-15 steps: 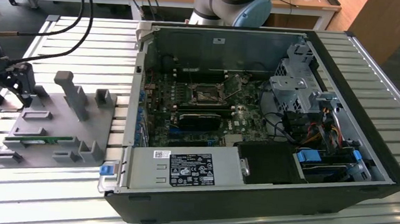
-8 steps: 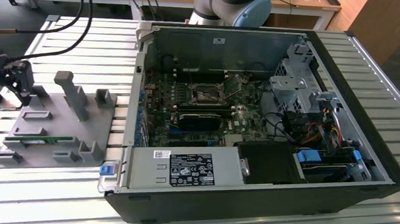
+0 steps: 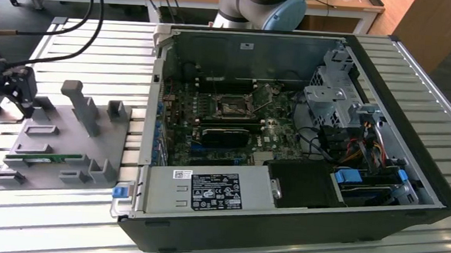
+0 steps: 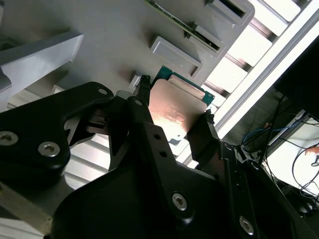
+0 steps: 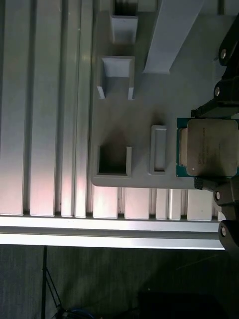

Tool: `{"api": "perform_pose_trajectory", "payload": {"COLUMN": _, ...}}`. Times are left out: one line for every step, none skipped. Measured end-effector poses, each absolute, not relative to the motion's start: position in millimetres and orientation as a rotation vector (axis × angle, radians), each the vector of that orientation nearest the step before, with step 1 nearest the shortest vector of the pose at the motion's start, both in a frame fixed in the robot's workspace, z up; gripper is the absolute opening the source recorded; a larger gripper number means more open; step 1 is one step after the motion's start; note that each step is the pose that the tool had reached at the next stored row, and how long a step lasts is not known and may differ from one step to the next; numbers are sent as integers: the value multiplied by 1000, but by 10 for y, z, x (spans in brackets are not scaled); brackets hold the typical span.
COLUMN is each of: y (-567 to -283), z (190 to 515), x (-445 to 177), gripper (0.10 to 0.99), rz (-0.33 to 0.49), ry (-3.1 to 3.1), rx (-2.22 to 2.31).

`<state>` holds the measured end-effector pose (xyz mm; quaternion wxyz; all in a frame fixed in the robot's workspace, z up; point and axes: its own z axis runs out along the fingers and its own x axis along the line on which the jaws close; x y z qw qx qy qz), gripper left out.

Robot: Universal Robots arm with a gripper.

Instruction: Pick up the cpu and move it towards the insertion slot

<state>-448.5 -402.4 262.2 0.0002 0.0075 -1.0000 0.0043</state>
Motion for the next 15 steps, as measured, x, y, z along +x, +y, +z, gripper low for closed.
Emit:
{"api": "perform_pose_trajectory", "payload": {"y": -4024, "z": 2627, "x": -4485, "gripper": 545, "rz": 13, "ry": -3141, "rx": 24}}
{"api": "perform_pose_trajectory", "payload": {"y": -4024, "z": 2630, "x": -4485, "gripper": 545, "rz": 13, "ry": -3141, "rx": 24}}
{"api": "perform_pose_trajectory", "payload": {"y": -4024, "z": 2634, "x": -4485, "gripper": 545, "rz": 13, "ry": -3141, "rx": 24}}
{"api": "perform_pose_trajectory", "payload": {"y": -4024, "z": 2639, "x": -4485, "gripper": 545, "rz": 13, "ry": -3141, "rx": 24}}
{"api": "perform_pose_trajectory", "payload": {"y": -4024, "z": 2645, "x": -4485, "gripper": 545, "rz": 13, "ry": -3141, "rx": 23}}
{"api": "perform_pose_trajectory", "payload": {"y": -4024, "z": 2650, "x": -4485, "gripper": 545, "rz": 14, "ry": -3141, "rx": 24}}
{"api": "perform_pose_trajectory", "payload": {"y": -4024, "z": 2656, "x": -4485, "gripper": 545, "rz": 14, "ry": -3141, "rx": 24}}
{"api": "perform_pose_trajectory", "payload": {"y": -4024, "z": 2660, "x": -4485, "gripper": 545, "rz": 13, "ry": -3141, "rx": 24}}
{"api": "perform_pose_trajectory", "payload": {"y": -4024, "z": 2664, "x": -4485, "gripper": 545, "rz": 13, "ry": -3141, "rx": 23}}
{"api": "perform_pose_trajectory", "payload": {"y": -4024, "z": 2668, "x": -4485, "gripper": 545, "rz": 13, "ry": -3141, "rx": 23}}
{"api": "perform_pose_trajectory", "payload": {"y": -4024, "z": 2672, "x": -4485, "gripper": 545, "rz": 13, "ry": -3141, "rx": 23}}
{"api": "perform_pose_trajectory", "payload": {"y": -4024, "z": 2676, "x": -4485, "gripper": 545, "rz": 13, "ry": -3141, "rx": 23}}
{"api": "perform_pose_trajectory", "payload": {"y": -4024, "z": 2680, "x": -4485, "gripper": 545, "rz": 13, "ry": -3141, "rx": 23}}
{"api": "perform_pose_trajectory", "payload": {"y": -4024, "z": 2683, "x": -4485, "gripper": 545, "rz": 13, "ry": -3141, "rx": 23}}
{"api": "perform_pose_trajectory", "payload": {"y": -4024, "z": 2687, "x": -4485, "gripper": 545, "rz": 13, "ry": -3141, "rx": 23}}
